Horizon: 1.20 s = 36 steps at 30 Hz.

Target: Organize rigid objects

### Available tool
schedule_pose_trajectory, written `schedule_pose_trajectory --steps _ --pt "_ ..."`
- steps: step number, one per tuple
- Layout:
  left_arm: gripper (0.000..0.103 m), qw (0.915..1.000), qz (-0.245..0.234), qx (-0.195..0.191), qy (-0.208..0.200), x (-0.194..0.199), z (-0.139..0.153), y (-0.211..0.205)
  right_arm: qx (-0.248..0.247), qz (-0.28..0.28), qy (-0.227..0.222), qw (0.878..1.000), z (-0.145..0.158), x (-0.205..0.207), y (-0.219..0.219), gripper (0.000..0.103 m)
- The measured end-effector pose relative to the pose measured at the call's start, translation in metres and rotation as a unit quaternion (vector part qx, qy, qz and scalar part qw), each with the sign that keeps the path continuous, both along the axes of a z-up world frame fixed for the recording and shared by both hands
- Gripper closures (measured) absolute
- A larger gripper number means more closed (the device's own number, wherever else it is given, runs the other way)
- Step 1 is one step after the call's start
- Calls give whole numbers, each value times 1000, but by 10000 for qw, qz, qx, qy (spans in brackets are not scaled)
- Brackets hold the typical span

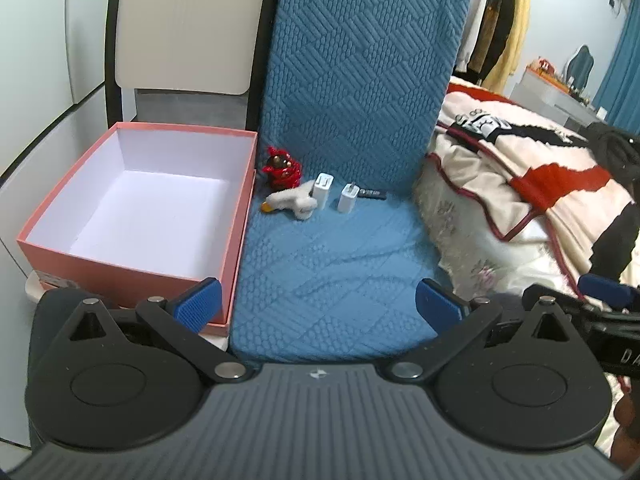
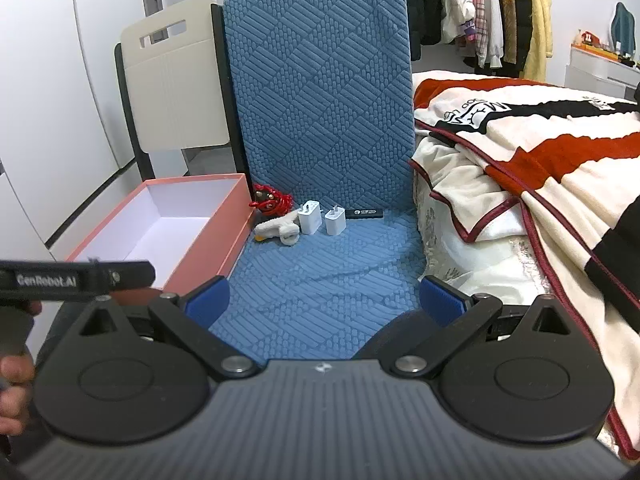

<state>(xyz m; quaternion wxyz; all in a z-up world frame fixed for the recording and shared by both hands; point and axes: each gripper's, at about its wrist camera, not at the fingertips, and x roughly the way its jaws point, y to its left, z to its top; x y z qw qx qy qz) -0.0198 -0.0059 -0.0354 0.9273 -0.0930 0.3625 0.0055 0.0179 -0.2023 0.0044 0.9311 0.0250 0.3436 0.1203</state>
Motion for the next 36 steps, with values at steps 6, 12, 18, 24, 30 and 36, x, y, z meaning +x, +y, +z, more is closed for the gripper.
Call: schedule_pose_trajectory --steps 6,12,18,24,30,36 --pt "0 10000 26 -9 82 8 -8 1 61 71 39 9999 -10 7 1 0" --pt "0 9999 38 76 114 12 -16 1 127 111 32 9999 -16 13 -1 0" --pt "0 9997 46 98 205 15 -22 6 119 118 62 9998 -18 17 1 0" --pt "0 9995 -2 157 280 19 -29 4 190 89 89 9997 -22 20 0 0" --pt "0 9994 -45 150 307 26 -36 3 204 9 131 9997 -30 24 -1 0" --pt "0 9992 -85 259 293 40 -42 5 274 -25 156 9995 -42 35 -4 0"
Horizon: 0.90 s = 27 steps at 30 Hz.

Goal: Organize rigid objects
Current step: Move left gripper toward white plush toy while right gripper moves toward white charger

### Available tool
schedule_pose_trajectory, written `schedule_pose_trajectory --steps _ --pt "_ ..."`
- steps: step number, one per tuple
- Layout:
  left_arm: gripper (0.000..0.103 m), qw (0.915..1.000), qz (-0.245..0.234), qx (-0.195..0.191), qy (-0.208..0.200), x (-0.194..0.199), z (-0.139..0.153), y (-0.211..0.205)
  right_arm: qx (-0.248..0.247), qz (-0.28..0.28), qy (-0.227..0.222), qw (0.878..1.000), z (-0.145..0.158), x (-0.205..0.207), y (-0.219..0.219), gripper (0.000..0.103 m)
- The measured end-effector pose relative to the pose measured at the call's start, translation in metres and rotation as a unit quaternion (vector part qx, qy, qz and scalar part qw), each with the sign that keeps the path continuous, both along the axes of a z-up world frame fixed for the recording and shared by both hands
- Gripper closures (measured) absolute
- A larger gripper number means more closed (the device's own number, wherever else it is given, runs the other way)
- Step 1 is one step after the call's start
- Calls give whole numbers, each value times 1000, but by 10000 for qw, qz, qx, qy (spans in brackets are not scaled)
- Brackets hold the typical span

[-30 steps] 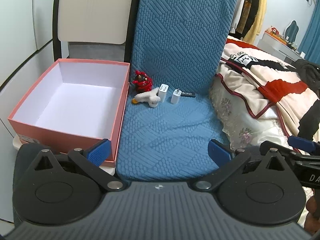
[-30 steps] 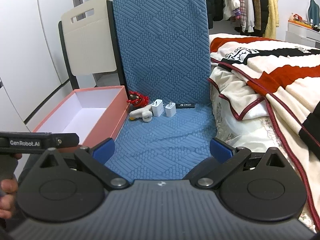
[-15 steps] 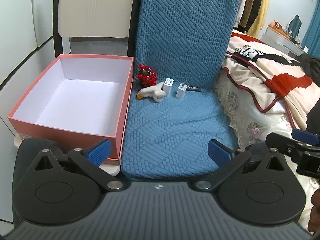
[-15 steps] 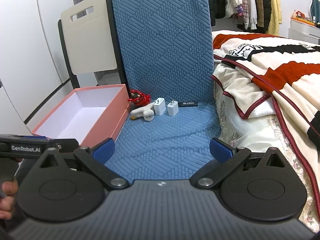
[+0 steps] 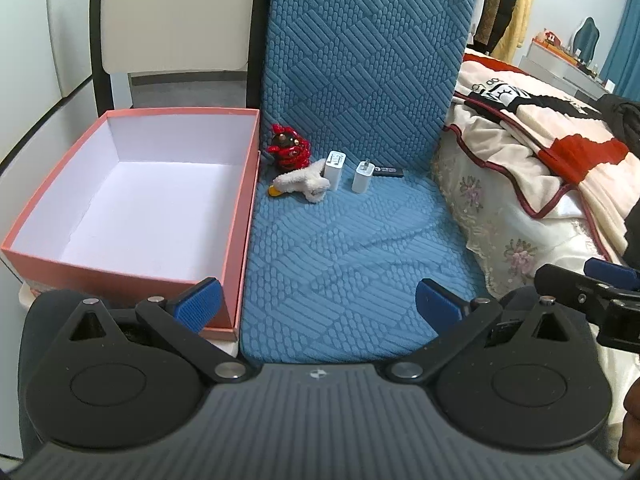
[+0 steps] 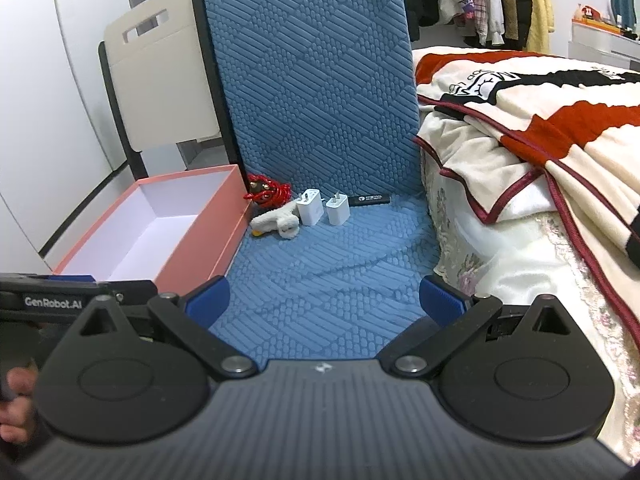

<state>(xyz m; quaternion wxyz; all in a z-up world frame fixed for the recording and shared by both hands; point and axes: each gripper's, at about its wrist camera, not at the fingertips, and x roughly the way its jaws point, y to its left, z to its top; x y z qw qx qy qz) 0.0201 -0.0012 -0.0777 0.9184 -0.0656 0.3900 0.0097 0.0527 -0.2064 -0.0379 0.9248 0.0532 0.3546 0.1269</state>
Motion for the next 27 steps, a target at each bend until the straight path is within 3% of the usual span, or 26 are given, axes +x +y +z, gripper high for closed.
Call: schedule_pose_trajectory --steps 7,27 --pt "0 9999 -41 -159 33 22 -20 2 45 -132 19 9999 -20 18 -2 0" --pt "0 9997 -128 101 -187 86 -65 -3 -11 -576 -172 9982 -63 83 2 0"
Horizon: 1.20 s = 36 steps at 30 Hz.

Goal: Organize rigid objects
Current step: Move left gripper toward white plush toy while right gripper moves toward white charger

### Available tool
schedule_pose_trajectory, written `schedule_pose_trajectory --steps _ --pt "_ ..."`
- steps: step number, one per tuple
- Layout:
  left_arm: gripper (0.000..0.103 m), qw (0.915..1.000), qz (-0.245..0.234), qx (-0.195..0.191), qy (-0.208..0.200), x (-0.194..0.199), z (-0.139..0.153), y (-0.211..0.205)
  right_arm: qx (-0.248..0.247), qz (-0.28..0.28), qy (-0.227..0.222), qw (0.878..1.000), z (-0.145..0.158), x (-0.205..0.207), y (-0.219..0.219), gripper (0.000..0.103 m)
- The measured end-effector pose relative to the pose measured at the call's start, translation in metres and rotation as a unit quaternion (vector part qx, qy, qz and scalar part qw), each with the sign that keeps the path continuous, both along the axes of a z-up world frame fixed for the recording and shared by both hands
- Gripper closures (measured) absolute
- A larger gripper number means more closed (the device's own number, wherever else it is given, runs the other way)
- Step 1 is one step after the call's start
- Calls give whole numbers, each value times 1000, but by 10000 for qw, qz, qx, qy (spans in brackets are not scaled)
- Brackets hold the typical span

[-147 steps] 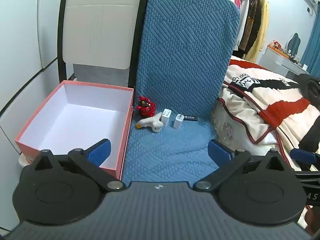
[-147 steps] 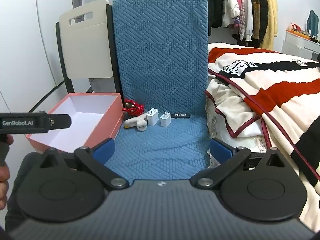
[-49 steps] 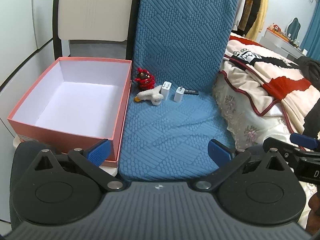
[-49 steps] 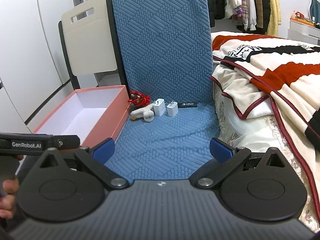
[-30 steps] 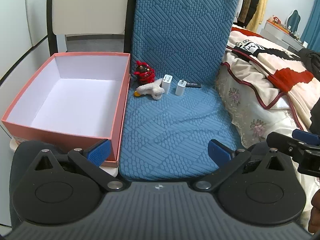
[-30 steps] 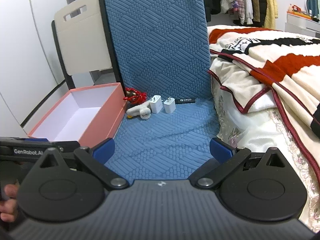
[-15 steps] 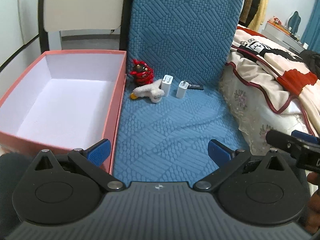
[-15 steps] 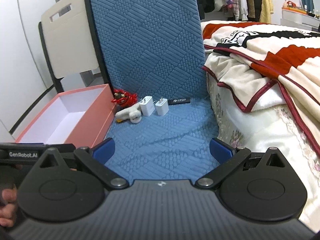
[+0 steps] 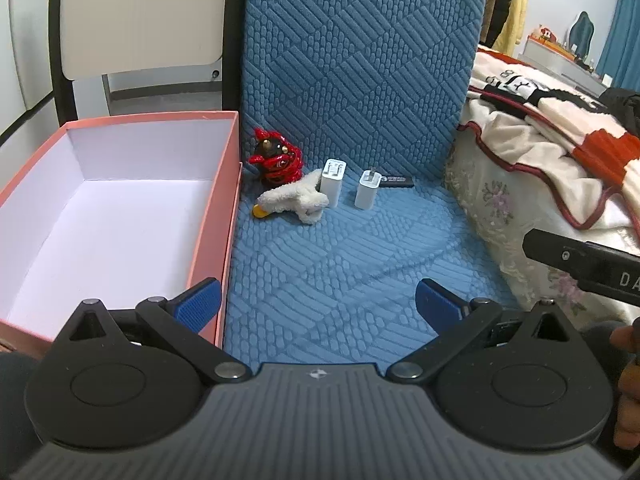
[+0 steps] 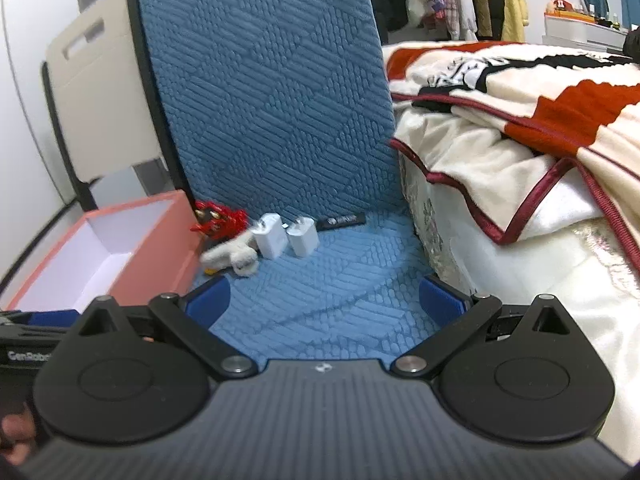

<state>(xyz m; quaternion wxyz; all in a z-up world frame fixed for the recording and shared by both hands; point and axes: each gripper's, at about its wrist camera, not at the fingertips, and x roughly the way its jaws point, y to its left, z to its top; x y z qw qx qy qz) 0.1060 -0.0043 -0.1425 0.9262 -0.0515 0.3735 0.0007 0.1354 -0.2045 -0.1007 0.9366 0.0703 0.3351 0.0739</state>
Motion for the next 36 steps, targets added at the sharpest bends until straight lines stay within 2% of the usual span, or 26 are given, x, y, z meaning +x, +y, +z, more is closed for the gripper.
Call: schedule_pose_trajectory --steps 9,15,18,27,36 --pt "0 9997 128 -209 -34 27 -19 3 190 21 -39 9998 -9 26 -4 0" --pt "0 9997 127 -192 -116 42 -27 5 259 208 -149 9993 -16 42 3 0" --pt "0 9996 141 -164 -164 50 -30 5 222 277 -113 9993 -22 51 8 3" --pt "0 9997 101 -68 -227 66 -39 2 536 299 26 9981 -35 73 9 7" --pt "5 9996 59 -16 -261 88 -51 -4 588 321 281 9974 -51 96 12 26"
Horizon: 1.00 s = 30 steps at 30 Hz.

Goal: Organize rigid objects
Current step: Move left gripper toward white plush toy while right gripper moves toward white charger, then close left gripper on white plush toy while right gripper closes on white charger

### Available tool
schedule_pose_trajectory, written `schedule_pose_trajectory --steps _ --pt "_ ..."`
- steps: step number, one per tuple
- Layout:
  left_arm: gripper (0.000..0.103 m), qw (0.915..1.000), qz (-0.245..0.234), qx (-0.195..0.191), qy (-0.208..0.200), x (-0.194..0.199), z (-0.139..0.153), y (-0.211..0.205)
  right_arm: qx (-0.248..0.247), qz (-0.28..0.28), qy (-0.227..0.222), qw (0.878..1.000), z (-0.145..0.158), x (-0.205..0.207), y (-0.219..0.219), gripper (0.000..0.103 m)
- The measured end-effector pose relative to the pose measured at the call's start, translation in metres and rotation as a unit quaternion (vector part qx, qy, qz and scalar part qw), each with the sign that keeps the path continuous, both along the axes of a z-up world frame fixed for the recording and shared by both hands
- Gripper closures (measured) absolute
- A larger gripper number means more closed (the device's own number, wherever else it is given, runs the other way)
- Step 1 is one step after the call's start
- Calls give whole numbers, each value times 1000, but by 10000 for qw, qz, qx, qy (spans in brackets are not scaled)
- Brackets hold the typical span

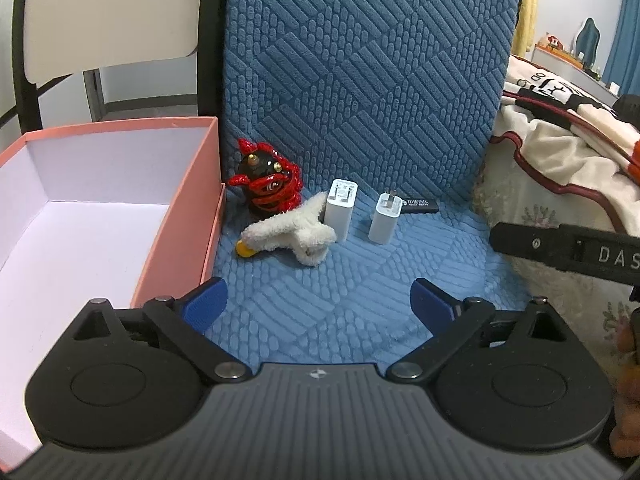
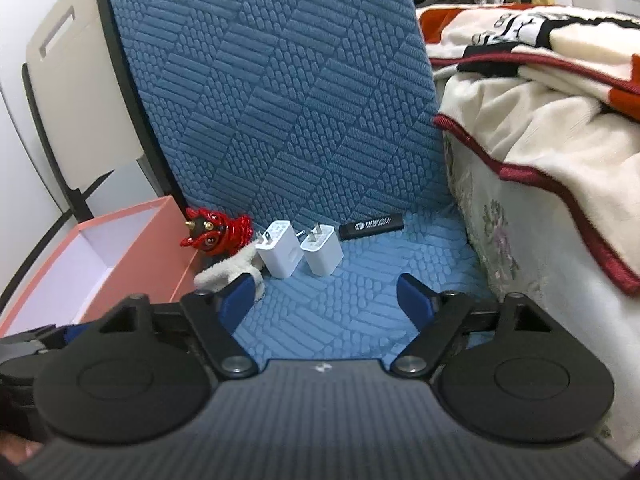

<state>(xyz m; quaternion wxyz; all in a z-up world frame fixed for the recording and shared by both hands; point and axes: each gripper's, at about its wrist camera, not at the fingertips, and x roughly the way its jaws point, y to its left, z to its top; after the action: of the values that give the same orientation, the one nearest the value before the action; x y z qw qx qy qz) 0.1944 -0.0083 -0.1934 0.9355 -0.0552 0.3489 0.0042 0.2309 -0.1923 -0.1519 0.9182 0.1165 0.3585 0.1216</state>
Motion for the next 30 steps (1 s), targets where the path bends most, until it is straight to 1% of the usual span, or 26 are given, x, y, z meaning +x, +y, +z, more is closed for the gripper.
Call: schedule_pose_trajectory --steps 3,5,7,9,11,14,15,16,18,19,22,27,30 --pt "5 9999 -38 126 -73 6 -3 -3 54 -16 89 9999 -6 8 0 27" --pt "6 9997 -63 207 -109 10 -4 -5 24 9 193 9998 -11 16 1 30" --pt "12 9996 -148 196 -126 15 -4 -8 35 68 238 9997 -14 21 1 32" --pt "14 9995 -186 211 -132 19 -5 -10 59 91 270 9996 -17 27 1 33" --pt "19 9994 -251 229 -109 26 -9 -13 85 118 338 9993 -21 34 2 34" --pt "33 9991 -323 274 -57 37 -14 -18 110 274 474 9984 -29 44 6 37" --pt "38 9987 -339 381 -31 40 -17 -21 134 342 506 9980 -31 48 8 37" --pt "40 9981 -365 498 -27 44 -19 -25 175 392 537 9976 -33 51 10 38" --pt "42 9976 -406 560 8 52 -24 -29 260 445 601 9969 -37 60 12 39" --pt "45 9974 -420 589 42 57 -27 -30 293 458 626 9966 -40 64 13 39" --pt "49 9973 -373 624 110 70 -36 -30 378 441 710 9958 -47 77 15 40" --pt "50 9976 -143 659 172 90 -47 -24 387 487 755 9952 -55 101 21 40" --pt "50 9977 17 649 186 101 -53 -20 294 519 733 9955 -59 115 28 40"
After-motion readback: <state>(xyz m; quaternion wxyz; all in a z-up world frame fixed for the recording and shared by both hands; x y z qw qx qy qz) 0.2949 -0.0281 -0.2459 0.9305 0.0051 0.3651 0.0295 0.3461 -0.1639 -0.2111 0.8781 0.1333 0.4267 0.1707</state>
